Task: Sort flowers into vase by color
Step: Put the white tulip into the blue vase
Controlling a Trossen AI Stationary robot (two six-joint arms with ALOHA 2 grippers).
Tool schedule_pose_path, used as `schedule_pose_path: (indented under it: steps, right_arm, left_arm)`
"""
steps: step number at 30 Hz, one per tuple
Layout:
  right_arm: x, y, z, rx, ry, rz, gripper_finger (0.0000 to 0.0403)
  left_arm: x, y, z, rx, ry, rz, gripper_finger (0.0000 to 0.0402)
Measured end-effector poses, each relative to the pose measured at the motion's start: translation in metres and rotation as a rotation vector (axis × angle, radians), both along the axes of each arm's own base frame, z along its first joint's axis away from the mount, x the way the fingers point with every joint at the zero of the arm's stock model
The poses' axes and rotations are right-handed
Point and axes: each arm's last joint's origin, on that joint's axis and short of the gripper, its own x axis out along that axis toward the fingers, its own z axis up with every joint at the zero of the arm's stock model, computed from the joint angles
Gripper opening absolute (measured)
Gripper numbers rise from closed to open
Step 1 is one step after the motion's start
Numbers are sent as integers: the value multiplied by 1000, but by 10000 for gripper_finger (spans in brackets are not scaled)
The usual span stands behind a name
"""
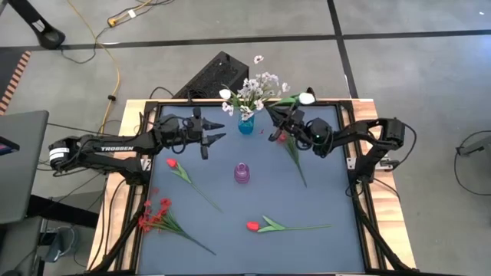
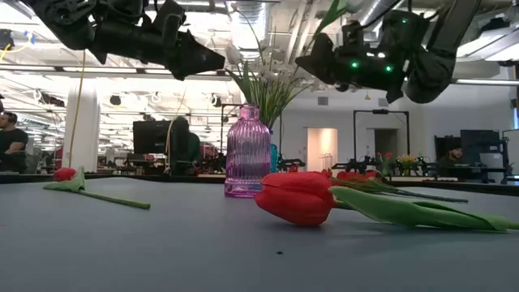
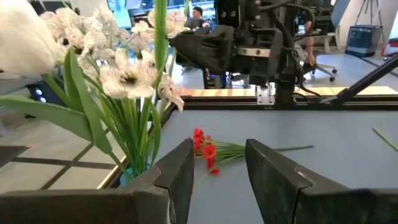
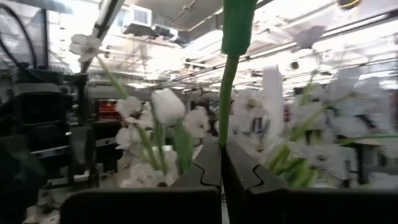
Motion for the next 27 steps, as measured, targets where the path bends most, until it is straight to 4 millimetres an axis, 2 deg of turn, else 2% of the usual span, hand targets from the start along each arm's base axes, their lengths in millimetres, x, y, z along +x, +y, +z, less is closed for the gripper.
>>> schedule_pose_path:
  steps: [8, 27]
  right_arm:
    - [14, -4, 5, 19, 65, 11, 23]
    - [18, -13, 8, 38, 93, -15, 23]
  left_arm:
    - [0, 0, -1, 1, 7, 0, 135]
    - [0, 0, -3, -11, 26, -9, 135]
